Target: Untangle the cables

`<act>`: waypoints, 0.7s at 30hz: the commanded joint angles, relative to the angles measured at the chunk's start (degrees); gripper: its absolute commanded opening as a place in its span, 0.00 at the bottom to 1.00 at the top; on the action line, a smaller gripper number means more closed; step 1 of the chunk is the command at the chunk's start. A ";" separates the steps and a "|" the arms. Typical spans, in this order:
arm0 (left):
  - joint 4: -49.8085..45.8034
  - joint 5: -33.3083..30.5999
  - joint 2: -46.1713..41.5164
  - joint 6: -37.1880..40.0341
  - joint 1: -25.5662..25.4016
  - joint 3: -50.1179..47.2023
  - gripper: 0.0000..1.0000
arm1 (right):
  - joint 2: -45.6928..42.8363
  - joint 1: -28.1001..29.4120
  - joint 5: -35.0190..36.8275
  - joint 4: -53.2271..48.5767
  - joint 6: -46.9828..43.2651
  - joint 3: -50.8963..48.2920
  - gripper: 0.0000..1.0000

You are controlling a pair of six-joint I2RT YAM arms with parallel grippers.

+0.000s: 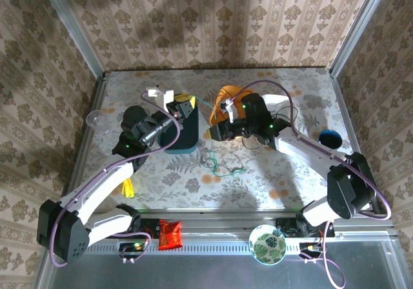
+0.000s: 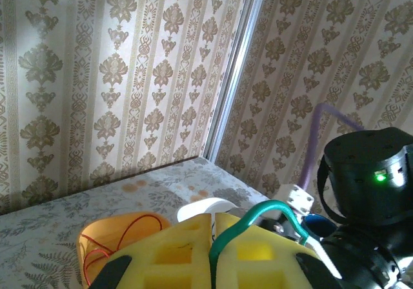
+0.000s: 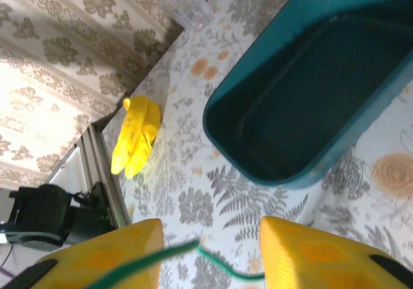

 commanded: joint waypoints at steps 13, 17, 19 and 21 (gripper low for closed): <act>-7.31 -2.85 -1.90 4.19 0.76 -4.25 0.36 | -4.58 0.18 15.80 5.46 4.93 -1.15 0.00; -12.56 -1.60 -1.32 7.86 -0.68 -5.54 0.71 | -7.68 -0.24 15.95 3.94 5.24 -1.67 0.00; -16.15 -0.64 -0.26 10.47 -2.09 -5.37 0.75 | -8.68 -0.91 15.58 3.87 6.07 -2.23 0.00; -18.92 0.25 1.15 12.78 -3.65 -4.96 0.78 | -9.24 -1.73 15.21 4.12 7.23 -2.63 0.00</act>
